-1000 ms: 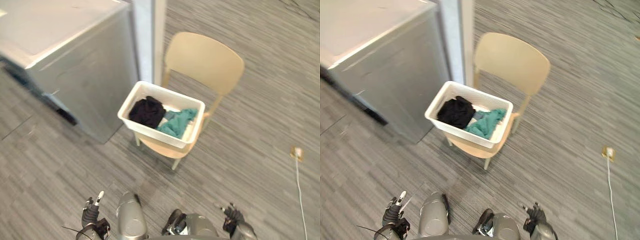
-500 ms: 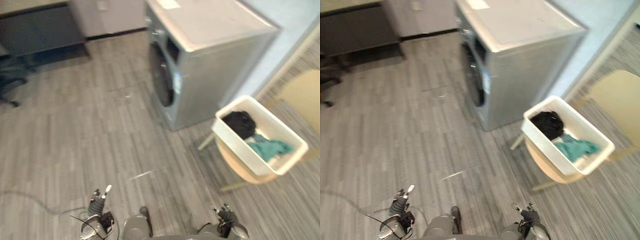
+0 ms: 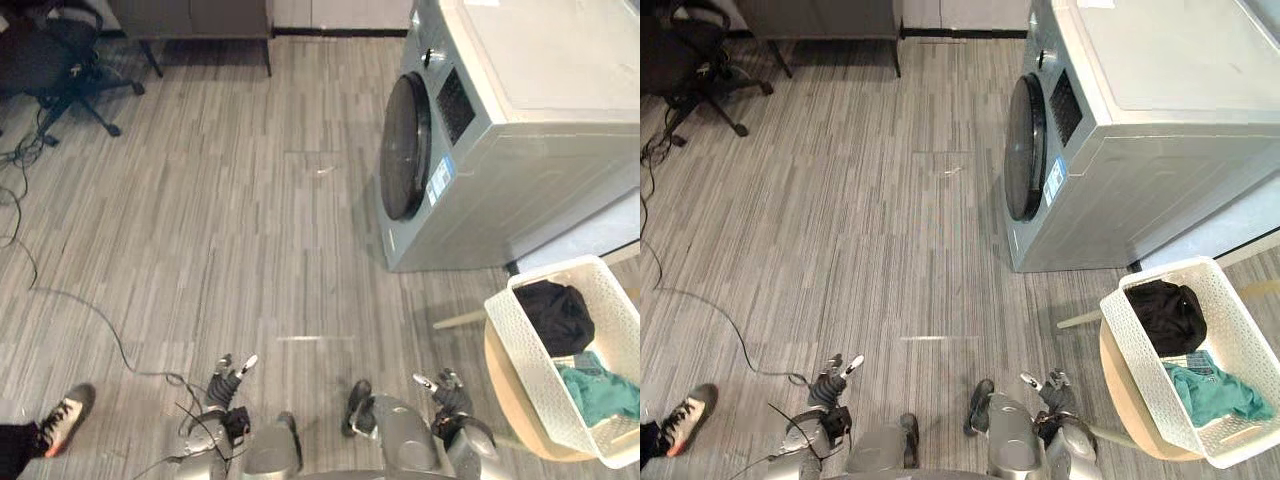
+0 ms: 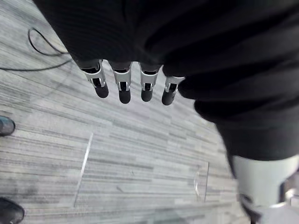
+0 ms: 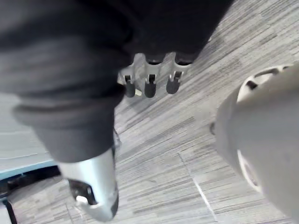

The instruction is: Pick up the laundry basket with both hands and put the clothes into the washing machine.

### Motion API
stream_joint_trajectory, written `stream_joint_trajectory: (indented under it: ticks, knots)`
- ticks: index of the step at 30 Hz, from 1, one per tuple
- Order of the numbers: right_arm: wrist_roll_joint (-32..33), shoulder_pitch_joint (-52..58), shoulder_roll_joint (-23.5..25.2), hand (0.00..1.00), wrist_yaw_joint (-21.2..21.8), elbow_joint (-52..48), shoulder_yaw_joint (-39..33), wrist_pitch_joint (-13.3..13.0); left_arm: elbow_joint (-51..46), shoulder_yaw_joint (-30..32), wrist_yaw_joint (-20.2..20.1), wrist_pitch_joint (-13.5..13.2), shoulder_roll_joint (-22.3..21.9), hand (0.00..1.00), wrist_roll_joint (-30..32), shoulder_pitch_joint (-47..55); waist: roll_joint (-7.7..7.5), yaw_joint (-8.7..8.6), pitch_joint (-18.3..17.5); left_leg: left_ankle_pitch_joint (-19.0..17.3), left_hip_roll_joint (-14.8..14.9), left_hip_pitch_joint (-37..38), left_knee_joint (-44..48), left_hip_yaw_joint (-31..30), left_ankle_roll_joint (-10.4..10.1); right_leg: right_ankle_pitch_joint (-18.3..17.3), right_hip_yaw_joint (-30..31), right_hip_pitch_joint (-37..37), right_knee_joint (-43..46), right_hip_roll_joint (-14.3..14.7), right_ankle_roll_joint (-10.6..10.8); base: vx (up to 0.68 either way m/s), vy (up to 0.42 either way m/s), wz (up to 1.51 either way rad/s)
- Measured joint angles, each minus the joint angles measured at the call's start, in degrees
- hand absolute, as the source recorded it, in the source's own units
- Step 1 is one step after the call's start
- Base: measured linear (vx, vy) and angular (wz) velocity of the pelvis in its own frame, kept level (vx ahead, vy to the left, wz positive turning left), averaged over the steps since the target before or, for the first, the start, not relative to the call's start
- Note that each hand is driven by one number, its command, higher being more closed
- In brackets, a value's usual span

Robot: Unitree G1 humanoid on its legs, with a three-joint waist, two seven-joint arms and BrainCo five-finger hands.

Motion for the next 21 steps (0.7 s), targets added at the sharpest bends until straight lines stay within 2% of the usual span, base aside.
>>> stream_joint_trajectory:
  ticks: [2, 3, 4, 5, 6, 7, 8, 9, 10, 11, 12, 13, 14, 15, 16, 17, 18, 19, 20, 21]
  knots:
    - [0.00, 1.70, -0.35, 0.00, -0.06, -2.19, 0.99, 0.01, 0.02, 0.43, -0.05, 0.06, -0.70, 0.00, 0.00, 0.80, 1.20, -0.05, 0.02, 4.30, 4.36, -3.82, 12.23, 0.99, 0.47, -1.08, 0.38, 2.29, 0.79, 2.16, -0.63, 0.36, -0.057, -0.50]
    - [0.13, 3.40, -0.87, 0.00, -0.16, -3.76, 1.70, -0.05, -0.05, 0.97, 0.09, 0.06, -1.16, 0.00, -0.29, 2.12, 1.54, 0.55, -0.19, 10.45, 8.44, -4.71, 19.66, 3.59, 3.29, -2.20, 1.84, 4.39, 1.72, 3.76, -1.62, 0.38, -0.063, -0.91]
    - [0.16, 3.85, -1.15, 0.00, -0.30, -4.63, 1.99, -0.07, -0.05, 1.44, 0.59, 0.07, -1.32, 0.00, -0.37, 3.62, 1.59, 1.26, -0.59, 18.94, 11.46, -5.57, 24.76, 6.14, 5.06, -2.49, 3.35, 6.83, 1.04, 4.67, -2.06, 0.46, -0.054, -1.14]
    - [0.15, 3.72, -0.87, 0.00, -0.41, -5.19, 2.14, -0.14, 0.03, 1.98, 0.70, 0.05, -1.39, 0.00, -0.48, 4.21, 1.14, 1.96, -0.97, 20.57, 12.53, -7.00, 28.14, 7.28, 5.05, -2.84, 5.35, 8.36, -0.35, 4.76, -2.43, 0.35, -0.008, -0.98]
    - [0.11, 3.31, -0.80, 0.00, -0.47, -5.38, 2.04, -0.24, 0.07, 2.04, 0.87, 0.06, -1.49, 0.00, -0.56, 4.19, 1.15, 2.14, -1.01, 19.02, 13.17, -8.26, 29.96, 8.08, 5.46, -2.81, 6.29, 8.82, -0.92, 4.75, -2.43, 0.34, 0.019, -0.72]
    - [-0.30, 2.85, -1.28, 0.00, -0.78, -5.58, 1.94, -0.31, 0.09, 2.45, 1.26, -0.10, -1.65, 0.00, -1.30, 3.78, 0.90, 2.09, -0.90, 15.47, 13.49, -10.62, 31.30, 9.28, 5.98, -2.67, 7.89, 10.11, -2.89, 4.44, -2.18, 0.45, 0.052, -0.54]
    - [-0.58, 2.06, -1.42, 0.00, -1.33, -5.46, 2.03, -0.29, 0.26, 3.05, 1.74, -0.22, -1.63, 0.00, -2.03, 3.42, 0.24, 2.18, -0.62, 12.24, 13.32, -11.85, 28.63, 11.82, 6.17, -2.23, 9.34, 12.15, -5.31, 3.65, -1.48, 0.35, 0.054, -0.46]
    - [-0.71, 1.86, -1.38, 0.00, -1.55, -5.31, 2.25, -0.30, 0.27, 3.20, 1.85, -0.29, -1.50, 0.00, -2.42, 3.43, -0.33, 2.49, -0.60, 10.78, 12.91, -11.86, 25.41, 13.56, 6.47, -2.04, 10.21, 12.96, -6.27, 2.93, -1.16, 0.41, 0.129, -0.46]
    - [-1.36, 1.19, -1.60, 0.00, -1.68, -5.11, 3.09, -0.34, 0.26, 3.27, 1.90, -0.40, -1.47, 0.00, -2.54, 3.37, -1.31, 3.05, -0.37, 8.60, 11.10, -12.10, 14.98, 16.46, 6.64, -1.45, 11.66, 14.89, -8.72, 1.12, -0.16, 0.27, 0.123, -0.36]
    - [-1.80, 0.85, -1.82, 0.00, -1.67, -5.09, 3.60, -0.38, 0.25, 3.22, 1.88, -0.48, -1.57, 0.00, -2.54, 3.34, -1.44, 3.05, -0.30, 8.37, 9.93, -12.43, 10.17, 16.64, 6.31, -1.30, 11.96, 15.67, -9.61, 0.49, 0.09, 0.41, 0.215, -0.36]
    - [-2.35, 0.11, -2.34, 0.00, -1.64, -4.99, 4.58, -0.57, 0.23, 3.21, 1.89, -0.61, -1.86, 0.00, -2.51, 3.22, -1.63, 3.12, -0.21, 8.63, 7.05, -13.04, -0.47, 15.90, 5.71, -1.09, 12.32, 16.74, -10.56, -0.84, 0.53, 0.27, 0.187, -0.23]
    - [-2.38, -0.22, -2.65, 0.00, -1.62, -5.01, 5.33, -0.77, 0.23, 3.20, 1.90, -0.64, -2.07, 0.00, -2.50, 3.22, -1.29, 3.16, -0.41, 10.41, 4.67, -12.56, -10.20, 14.03, 3.95, -1.12, 12.65, 17.32, -10.65, -1.76, 1.95, 0.43, 0.354, -0.39]
    - [-2.37, -0.42, -3.56, 0.00, -1.56, -5.37, 6.04, -1.25, 0.09, 3.18, 1.93, -0.74, -2.81, 0.00, -2.50, 3.85, 0.16, 3.31, -1.15, 17.36, 2.08, -10.67, -23.59, 10.52, 2.07, -1.60, 13.42, 17.95, -10.83, -1.90, 4.16, 0.37, 0.336, -0.51]
    - [-2.34, -0.42, -4.40, 0.00, -1.50, -5.81, 6.40, -1.32, -0.09, 3.17, 2.00, -0.95, -3.43, 0.00, -2.51, 4.65, 1.54, 3.41, -1.80, 23.48, 2.19, -9.66, -28.67, 8.46, 2.34, -2.32, 13.89, 18.32, -11.13, -1.42, 6.15, 0.45, 0.403, -0.43]
    - [-2.33, -1.94, -2.37, 0.00, -1.68, -5.21, 7.07, -1.18, 0.61, 3.38, 2.22, -0.82, -2.60, 0.00, -2.53, 3.13, -1.39, 3.18, -1.52, 25.17, 0.01, -9.41, -27.18, 8.70, 4.31, -4.05, 13.95, 19.05, -11.52, -3.95, 7.97, 0.32, 0.252, -0.42]
    - [-2.32, -3.07, -1.61, 0.00, -1.43, -6.30, 8.88, -1.43, -1.04, 3.52, 2.86, -1.12, -2.08, 0.00, -2.53, 2.47, -2.13, 3.94, -1.11, 22.92, -0.58, -10.70, -23.56, 6.11, 4.67, -3.06, 14.27, 18.19, -12.26, -4.25, 7.95, 0.28, 0.185, -0.29]
    - [-2.32, -3.57, -1.65, 0.00, -1.35, -6.88, 10.17, -1.69, -1.84, 3.51, 3.00, -1.37, -1.82, 0.00, -2.57, 2.22, -2.41, 4.20, -0.79, 21.71, -0.81, -11.83, -20.30, 2.55, 4.01, -2.92, 14.26, 17.94, -11.84, -4.39, 7.88, 0.19, 0.046, -0.61]
    - [-2.32, -5.25, -1.81, 0.00, -1.21, -6.99, 12.67, -2.29, -2.99, 3.64, 3.12, -1.92, -1.75, 0.00, -2.58, 2.26, -2.71, 5.02, -0.22, 19.79, -0.91, -14.54, -11.43, -2.70, 3.05, -2.69, 15.91, 18.40, -10.73, -4.91, 7.87, 0.12, 0.061, -0.74]
    - [-2.32, -7.42, -1.72, 0.00, -1.14, -7.35, 14.46, -2.99, -3.44, 4.29, 3.19, -2.36, -1.84, 0.00, -2.63, 2.51, -2.51, 5.35, 0.31, 15.67, -2.13, -17.02, -6.29, -7.01, 1.04, -2.41, 18.30, 19.49, -10.07, -4.93, 8.23, 0.11, 0.103, -0.86]
    - [-2.32, -7.79, -1.80, 0.00, -1.12, -7.57, 15.13, -3.41, -3.48, 4.48, 3.20, -2.42, -2.56, 0.00, -2.65, 2.93, -2.07, 5.48, 0.18, 14.31, -2.42, -16.11, -8.84, -9.54, 0.88, -2.51, 19.05, 19.46, -9.69, -4.81, 8.41, 0.08, 0.258, -1.15]
